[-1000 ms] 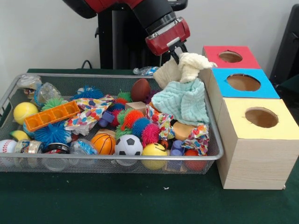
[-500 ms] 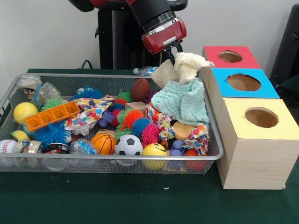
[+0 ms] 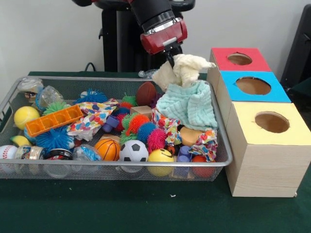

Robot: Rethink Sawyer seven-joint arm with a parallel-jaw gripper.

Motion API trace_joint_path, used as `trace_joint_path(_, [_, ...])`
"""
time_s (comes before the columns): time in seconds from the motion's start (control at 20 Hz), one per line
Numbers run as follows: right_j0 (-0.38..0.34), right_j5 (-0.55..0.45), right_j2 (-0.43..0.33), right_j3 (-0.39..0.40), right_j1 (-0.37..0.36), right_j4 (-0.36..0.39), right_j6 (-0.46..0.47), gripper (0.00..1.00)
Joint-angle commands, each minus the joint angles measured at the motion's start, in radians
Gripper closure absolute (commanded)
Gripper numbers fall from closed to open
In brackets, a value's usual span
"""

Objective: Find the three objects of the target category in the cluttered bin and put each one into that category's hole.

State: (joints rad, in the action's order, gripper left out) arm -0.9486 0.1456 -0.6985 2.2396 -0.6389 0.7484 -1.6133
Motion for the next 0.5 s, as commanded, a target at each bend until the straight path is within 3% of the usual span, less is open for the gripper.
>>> trace_joint_path(0.05, [0.012, 0.138, 0.053, -0.095, -0.044, 0.035, -0.116, 1.0])
trace_joint_path(0.5, [-0.003, 0.16, 0.043, -0.081, -0.074, 0.009, -0.136, 1.0])
